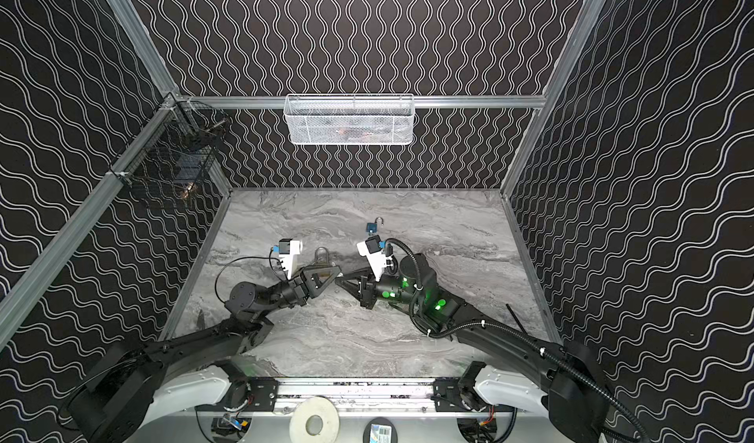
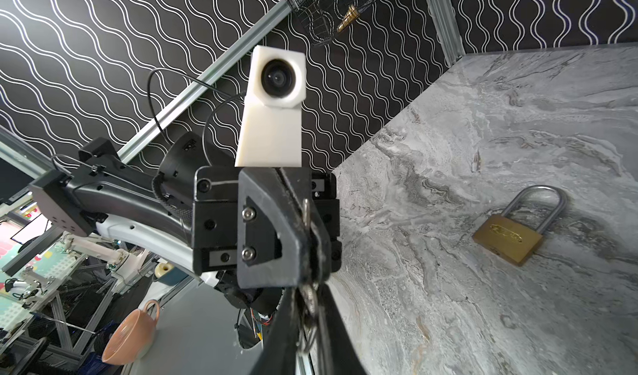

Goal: Unlock with the key

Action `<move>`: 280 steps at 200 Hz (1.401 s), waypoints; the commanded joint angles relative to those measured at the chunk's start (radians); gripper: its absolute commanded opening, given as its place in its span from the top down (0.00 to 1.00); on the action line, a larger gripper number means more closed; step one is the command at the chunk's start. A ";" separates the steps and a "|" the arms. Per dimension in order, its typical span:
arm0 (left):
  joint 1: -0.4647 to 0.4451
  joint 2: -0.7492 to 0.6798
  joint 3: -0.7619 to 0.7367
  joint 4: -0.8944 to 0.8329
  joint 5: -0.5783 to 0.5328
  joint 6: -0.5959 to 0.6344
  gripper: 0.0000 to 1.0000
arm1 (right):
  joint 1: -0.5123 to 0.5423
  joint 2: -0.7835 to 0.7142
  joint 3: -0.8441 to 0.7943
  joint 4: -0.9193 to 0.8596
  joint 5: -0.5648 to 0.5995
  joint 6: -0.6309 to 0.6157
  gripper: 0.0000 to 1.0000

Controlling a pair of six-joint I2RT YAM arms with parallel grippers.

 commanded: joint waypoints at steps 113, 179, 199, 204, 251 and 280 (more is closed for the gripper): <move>0.001 -0.015 -0.017 0.042 0.020 0.020 0.59 | -0.014 0.014 0.020 0.016 -0.014 0.017 1.00; 0.005 -0.308 0.122 -0.839 -0.301 0.330 0.01 | -0.056 -0.019 -0.043 -0.074 0.056 0.055 1.00; 0.005 -0.365 0.240 -1.252 -0.559 0.443 0.01 | -0.089 -0.042 -0.083 -0.142 0.107 0.067 1.00; 0.006 -0.358 0.268 -1.331 -0.621 0.456 0.01 | -0.097 -0.041 -0.089 -0.166 0.121 0.071 1.00; 0.041 0.142 0.693 -1.874 -0.762 0.518 0.01 | -0.120 0.027 -0.107 -0.241 0.071 0.086 1.00; 0.095 0.412 0.845 -1.938 -0.641 0.501 0.04 | -0.120 -0.025 -0.158 -0.207 0.072 0.126 1.00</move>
